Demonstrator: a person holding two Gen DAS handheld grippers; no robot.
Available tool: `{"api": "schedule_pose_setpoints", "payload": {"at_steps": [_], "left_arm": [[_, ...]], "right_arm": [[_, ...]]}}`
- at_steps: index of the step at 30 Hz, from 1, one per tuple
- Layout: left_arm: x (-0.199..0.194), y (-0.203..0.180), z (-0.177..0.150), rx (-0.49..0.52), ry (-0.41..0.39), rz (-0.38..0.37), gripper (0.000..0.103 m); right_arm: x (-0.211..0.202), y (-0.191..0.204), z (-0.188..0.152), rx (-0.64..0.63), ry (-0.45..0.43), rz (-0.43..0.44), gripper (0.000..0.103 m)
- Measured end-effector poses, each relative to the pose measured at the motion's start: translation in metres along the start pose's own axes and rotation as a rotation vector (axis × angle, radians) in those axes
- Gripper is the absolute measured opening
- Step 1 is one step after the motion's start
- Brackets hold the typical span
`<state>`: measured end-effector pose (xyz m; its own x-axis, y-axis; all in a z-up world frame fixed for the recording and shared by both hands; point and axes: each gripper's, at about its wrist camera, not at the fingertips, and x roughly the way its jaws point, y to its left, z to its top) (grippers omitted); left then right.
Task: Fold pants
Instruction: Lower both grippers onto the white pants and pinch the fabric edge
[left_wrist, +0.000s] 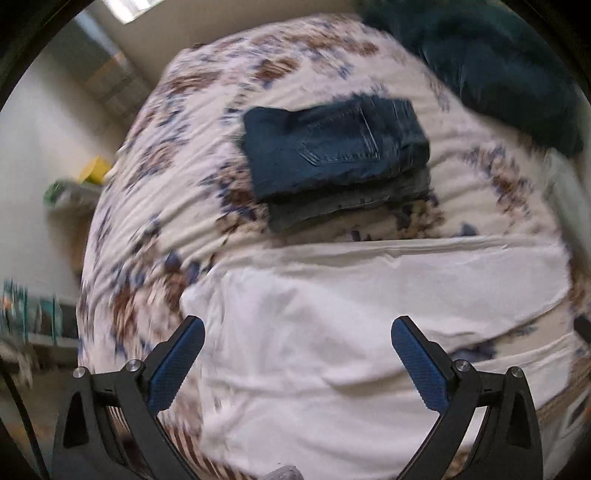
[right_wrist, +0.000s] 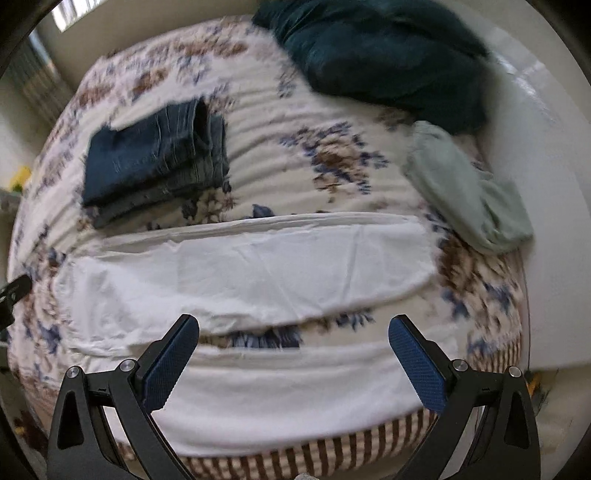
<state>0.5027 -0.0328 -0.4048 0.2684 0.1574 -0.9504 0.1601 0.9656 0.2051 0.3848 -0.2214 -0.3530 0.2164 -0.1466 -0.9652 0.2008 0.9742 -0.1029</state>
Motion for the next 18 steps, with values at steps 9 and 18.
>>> {"api": "schedule_pose_setpoints", "payload": {"at_steps": [9, 18], "left_arm": [[0.169, -0.072, 0.049, 0.423, 0.188, -0.118, 0.071], [0.239, -0.09, 0.069, 0.663, 0.338, -0.176, 0.073]], "right_arm": [[0.195, 0.063, 0.077, -0.296, 0.199, -0.017, 0.103], [0.299, 0.111, 0.098, -0.674, 0.39, 0.009, 0.101]]}}
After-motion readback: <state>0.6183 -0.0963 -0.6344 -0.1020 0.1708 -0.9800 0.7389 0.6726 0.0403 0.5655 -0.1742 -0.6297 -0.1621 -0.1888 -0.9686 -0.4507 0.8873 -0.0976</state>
